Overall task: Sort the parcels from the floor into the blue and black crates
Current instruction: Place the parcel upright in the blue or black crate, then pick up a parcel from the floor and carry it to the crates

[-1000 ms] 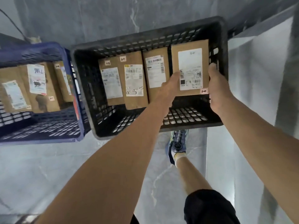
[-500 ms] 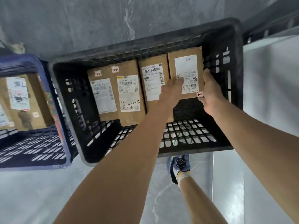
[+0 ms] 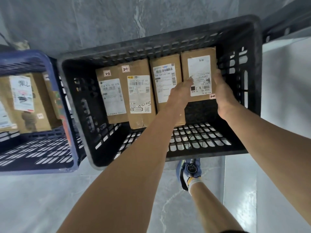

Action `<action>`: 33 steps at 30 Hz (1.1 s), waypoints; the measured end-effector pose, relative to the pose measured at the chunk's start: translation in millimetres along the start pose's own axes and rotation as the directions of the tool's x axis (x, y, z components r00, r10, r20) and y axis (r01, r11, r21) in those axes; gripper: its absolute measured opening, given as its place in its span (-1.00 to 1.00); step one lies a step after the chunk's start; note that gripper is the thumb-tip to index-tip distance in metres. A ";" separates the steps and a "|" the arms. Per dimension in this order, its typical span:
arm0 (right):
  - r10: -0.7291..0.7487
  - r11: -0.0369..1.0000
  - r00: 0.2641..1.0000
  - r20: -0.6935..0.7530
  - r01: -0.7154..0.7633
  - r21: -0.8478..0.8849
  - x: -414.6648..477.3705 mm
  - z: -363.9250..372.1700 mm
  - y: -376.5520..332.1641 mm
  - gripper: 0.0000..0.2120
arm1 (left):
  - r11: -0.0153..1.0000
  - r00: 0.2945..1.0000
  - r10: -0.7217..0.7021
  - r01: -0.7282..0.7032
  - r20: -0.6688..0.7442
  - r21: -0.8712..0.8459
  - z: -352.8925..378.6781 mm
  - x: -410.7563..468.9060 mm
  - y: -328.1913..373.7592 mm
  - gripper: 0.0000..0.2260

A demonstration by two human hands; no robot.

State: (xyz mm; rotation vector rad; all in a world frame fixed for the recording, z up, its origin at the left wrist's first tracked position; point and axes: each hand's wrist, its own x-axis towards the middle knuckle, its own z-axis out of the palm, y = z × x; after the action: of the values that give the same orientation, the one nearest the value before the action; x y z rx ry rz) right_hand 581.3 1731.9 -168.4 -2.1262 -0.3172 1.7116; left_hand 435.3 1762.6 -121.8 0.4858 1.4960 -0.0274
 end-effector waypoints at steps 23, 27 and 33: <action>-0.573 0.750 0.805 -0.157 0.591 0.297 -458.2 36.7 -252.6 -0.20 | 0.869 0.871 0.492 -0.492 -0.019 -0.056 -144.4 -449.7 152.8 -0.16; -0.606 0.649 0.743 -0.283 0.668 0.364 -568.4 32.0 -265.9 -0.59 | 0.801 0.797 0.599 -0.598 0.078 -0.038 -151.4 -543.4 171.5 -0.36; -0.609 0.509 0.676 -0.414 0.734 0.450 -698.2 17.2 -264.7 -0.40 | 0.681 0.665 0.709 -0.732 0.235 0.017 -128.6 -662.4 176.3 -0.41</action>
State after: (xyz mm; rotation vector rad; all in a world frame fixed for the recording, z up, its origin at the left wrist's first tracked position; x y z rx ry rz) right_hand 423.1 1685.6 560.1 -1.3911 -0.4222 0.9275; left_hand 306.8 1780.4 563.4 1.1174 1.0036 0.4623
